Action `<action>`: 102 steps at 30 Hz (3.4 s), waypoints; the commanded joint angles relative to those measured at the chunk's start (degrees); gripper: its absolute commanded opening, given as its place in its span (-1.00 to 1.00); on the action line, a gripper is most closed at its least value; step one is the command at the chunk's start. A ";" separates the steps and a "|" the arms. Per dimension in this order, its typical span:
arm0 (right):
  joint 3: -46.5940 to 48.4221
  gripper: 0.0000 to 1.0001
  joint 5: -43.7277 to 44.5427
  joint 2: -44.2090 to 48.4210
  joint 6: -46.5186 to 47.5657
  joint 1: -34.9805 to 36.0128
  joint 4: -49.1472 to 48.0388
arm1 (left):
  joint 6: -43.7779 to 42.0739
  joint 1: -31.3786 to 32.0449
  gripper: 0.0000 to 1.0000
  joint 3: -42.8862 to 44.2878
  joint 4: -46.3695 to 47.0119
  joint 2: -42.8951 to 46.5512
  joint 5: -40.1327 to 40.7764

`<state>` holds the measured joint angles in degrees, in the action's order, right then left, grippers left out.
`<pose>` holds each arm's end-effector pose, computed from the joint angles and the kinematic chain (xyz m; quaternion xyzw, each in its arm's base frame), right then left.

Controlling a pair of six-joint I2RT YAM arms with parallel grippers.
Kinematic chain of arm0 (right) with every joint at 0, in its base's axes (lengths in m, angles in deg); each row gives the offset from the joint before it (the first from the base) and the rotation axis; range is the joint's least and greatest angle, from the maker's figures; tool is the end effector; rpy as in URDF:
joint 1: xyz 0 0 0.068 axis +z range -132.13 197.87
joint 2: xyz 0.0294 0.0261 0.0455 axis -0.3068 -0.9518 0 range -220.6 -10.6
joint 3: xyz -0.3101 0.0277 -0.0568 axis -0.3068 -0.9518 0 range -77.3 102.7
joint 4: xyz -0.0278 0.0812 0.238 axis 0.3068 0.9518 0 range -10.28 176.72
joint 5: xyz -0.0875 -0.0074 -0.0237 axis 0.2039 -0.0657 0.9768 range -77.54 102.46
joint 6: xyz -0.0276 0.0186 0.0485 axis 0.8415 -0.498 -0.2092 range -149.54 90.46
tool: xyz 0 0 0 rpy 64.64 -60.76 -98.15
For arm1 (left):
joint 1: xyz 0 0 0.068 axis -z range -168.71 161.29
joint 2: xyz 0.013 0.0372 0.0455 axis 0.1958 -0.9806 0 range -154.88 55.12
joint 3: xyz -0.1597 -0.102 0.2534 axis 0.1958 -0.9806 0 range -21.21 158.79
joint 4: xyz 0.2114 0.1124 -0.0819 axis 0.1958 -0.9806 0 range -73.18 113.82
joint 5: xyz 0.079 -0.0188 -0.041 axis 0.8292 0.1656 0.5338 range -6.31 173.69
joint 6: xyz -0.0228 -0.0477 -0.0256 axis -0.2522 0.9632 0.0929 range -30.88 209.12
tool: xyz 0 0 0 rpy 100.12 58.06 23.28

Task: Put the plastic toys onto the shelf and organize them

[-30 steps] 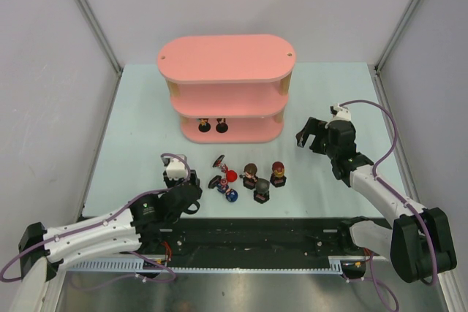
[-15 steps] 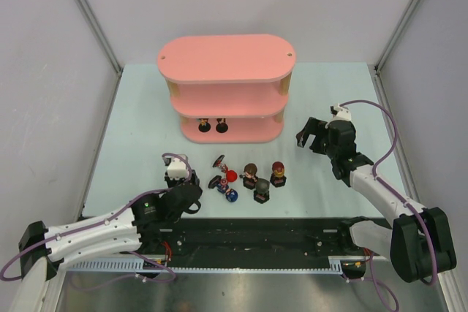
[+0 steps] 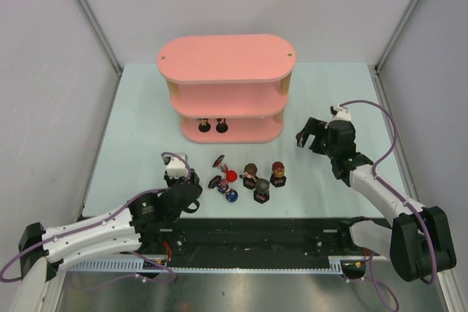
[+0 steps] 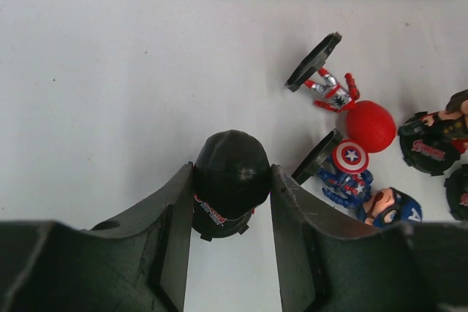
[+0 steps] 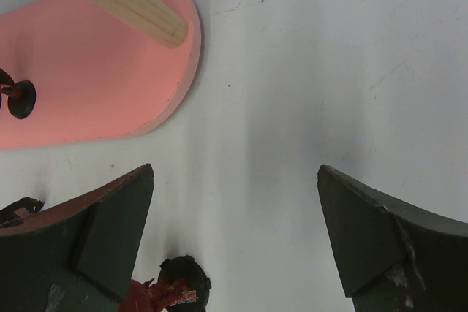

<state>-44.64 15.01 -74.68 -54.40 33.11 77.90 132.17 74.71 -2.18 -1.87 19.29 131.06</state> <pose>0.2119 0.0558 0.2620 0.0835 0.8600 0.1544 0.4791 0.0679 -0.0653 0.2141 -0.0110 0.8536 -0.0755 0.5153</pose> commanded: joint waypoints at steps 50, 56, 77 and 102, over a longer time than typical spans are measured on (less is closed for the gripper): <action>1.00 0.99 2.81 1.50 0.25 -0.39 1.39 | -7.46 -20.00 -0.99 54.69 -11.19 -20.58 -6.86; 1.00 0.99 2.64 1.14 -0.01 -0.66 1.21 | -3.68 -20.00 -1.00 61.81 -17.53 -20.50 -8.44; 1.08 0.99 1.58 2.72 -1.33 -0.66 1.65 | -9.90 -20.26 -0.99 104.97 -29.41 -45.72 7.38; 1.08 0.99 0.35 3.08 -3.44 -0.30 5.60 | 0.37 -27.73 -0.99 111.23 -21.77 -57.94 4.92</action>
<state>-44.64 15.75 -71.37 -56.96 32.68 82.99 127.71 47.45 107.93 -27.23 -37.95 136.62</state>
